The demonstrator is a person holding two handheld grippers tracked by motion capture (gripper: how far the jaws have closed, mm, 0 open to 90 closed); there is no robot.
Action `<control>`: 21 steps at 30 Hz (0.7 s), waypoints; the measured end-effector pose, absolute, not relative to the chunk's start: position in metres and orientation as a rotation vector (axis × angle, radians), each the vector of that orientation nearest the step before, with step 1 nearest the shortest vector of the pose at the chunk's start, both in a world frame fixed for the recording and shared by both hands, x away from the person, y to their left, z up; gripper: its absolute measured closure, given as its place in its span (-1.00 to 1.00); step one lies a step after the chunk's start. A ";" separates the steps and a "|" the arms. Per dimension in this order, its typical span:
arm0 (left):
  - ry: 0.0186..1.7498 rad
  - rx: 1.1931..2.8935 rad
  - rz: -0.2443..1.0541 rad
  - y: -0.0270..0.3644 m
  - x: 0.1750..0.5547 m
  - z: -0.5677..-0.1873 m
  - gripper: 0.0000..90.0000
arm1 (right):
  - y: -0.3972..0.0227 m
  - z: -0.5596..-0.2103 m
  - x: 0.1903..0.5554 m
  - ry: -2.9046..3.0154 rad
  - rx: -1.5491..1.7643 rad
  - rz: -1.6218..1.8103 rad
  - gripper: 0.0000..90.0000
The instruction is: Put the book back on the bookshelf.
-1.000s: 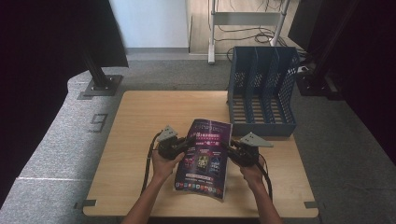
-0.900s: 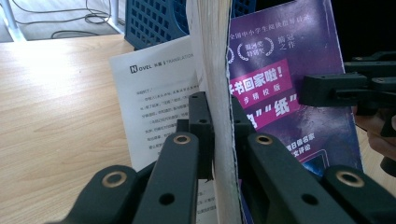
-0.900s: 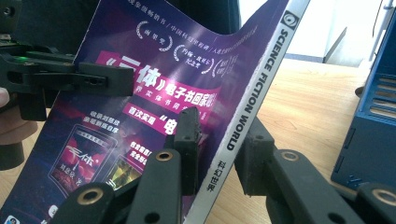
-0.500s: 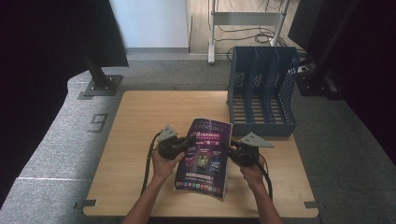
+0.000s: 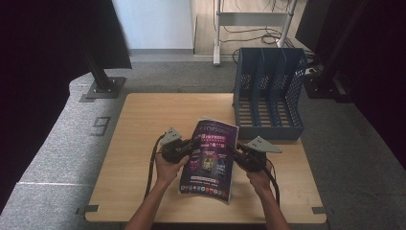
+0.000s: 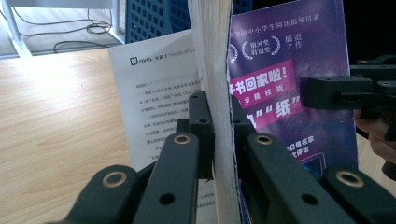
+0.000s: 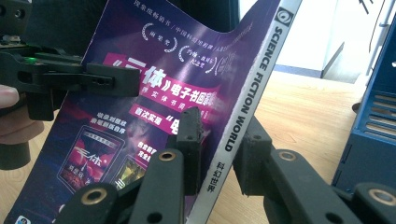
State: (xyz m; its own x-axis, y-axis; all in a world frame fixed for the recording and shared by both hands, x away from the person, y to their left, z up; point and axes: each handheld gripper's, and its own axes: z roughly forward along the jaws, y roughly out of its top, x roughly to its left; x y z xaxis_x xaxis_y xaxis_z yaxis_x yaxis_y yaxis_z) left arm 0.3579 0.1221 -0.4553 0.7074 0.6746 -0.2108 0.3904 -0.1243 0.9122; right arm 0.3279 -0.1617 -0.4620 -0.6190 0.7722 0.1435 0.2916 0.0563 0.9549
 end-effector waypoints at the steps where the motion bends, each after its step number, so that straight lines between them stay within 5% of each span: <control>1: 0.850 1.746 0.303 0.122 0.358 -0.455 0.91 | -0.162 -0.462 0.328 1.934 1.063 1.585 0.64; 21: 0.820 1.720 0.327 0.121 0.355 -0.444 0.91 | -0.163 -0.454 0.320 1.875 0.998 1.617 0.67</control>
State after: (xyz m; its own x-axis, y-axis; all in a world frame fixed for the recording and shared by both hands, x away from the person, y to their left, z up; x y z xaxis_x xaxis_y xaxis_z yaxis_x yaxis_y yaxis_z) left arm 0.3545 0.1211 -0.4439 0.7176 0.6691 -0.1931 0.3531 -0.1105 0.9290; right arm 0.3205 -0.1626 -0.4535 -0.6264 0.7719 0.1087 0.2209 0.0421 0.9744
